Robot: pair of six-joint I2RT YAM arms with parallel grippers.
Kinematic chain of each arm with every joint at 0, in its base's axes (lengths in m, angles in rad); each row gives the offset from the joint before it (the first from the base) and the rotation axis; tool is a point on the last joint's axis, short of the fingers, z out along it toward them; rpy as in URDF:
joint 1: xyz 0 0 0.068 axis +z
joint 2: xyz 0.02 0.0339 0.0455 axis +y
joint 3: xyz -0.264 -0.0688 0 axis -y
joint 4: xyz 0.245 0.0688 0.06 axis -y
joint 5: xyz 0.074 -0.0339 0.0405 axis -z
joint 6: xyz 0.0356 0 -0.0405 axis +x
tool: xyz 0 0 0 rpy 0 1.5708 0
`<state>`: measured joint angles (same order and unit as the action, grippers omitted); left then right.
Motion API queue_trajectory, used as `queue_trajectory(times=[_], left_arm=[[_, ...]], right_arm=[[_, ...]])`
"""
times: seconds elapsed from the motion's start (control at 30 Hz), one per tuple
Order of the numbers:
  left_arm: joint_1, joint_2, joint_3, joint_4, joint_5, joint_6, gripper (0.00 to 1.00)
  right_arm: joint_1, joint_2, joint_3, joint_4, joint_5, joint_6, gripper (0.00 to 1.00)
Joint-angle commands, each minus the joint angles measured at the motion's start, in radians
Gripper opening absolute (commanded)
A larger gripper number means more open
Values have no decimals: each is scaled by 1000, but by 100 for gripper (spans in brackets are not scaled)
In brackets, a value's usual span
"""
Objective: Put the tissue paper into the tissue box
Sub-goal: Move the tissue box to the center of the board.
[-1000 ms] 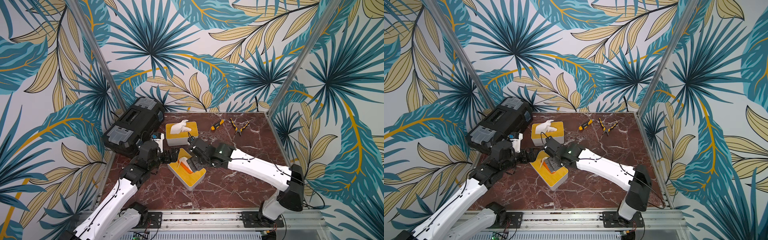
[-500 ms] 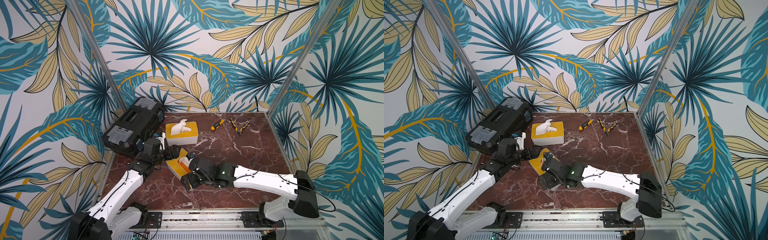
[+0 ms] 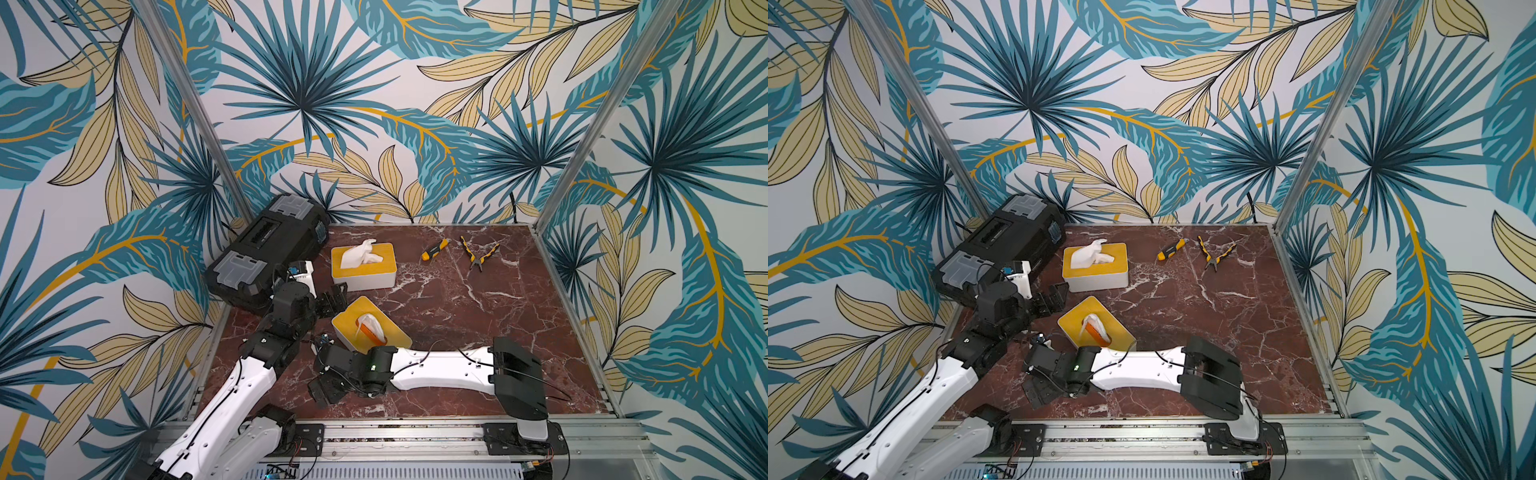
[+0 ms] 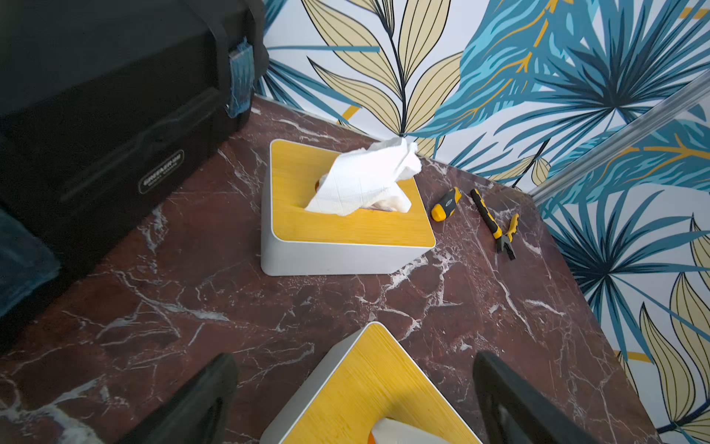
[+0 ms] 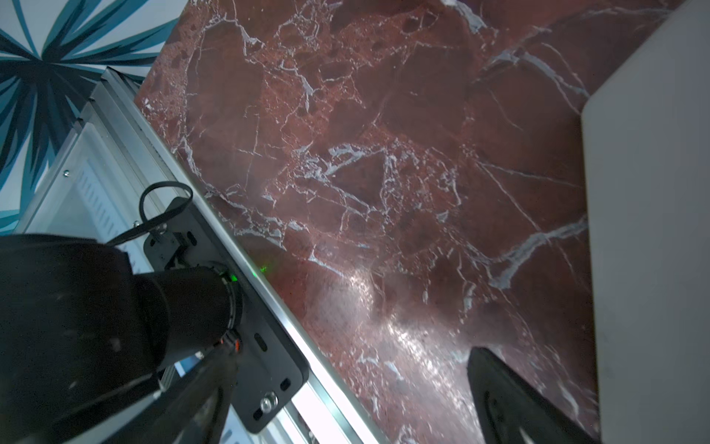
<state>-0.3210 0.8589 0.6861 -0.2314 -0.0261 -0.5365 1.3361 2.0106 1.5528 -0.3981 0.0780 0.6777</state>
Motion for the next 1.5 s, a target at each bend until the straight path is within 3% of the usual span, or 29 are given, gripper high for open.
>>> queue_trajectory(times=[0.0,0.43,1.1,1.3,1.47], left_arm=[[8,-42,-18,-26,-40,24,100],[8,-122,-19,-96,5,15,100],[8,-116,-23,-80,15,18,100],[8,-83,-11,-75,-64,49,100],[8,-29,-16,14,-276,112,100]], right_arm=[[0,27,29,-2,54,10,100],[-90,3,-50,-75,217,13,100],[-288,-139,-250,-124,278,-4,100],[-295,-198,-257,-83,203,-27,100],[-296,-376,-309,-26,234,-84,100]])
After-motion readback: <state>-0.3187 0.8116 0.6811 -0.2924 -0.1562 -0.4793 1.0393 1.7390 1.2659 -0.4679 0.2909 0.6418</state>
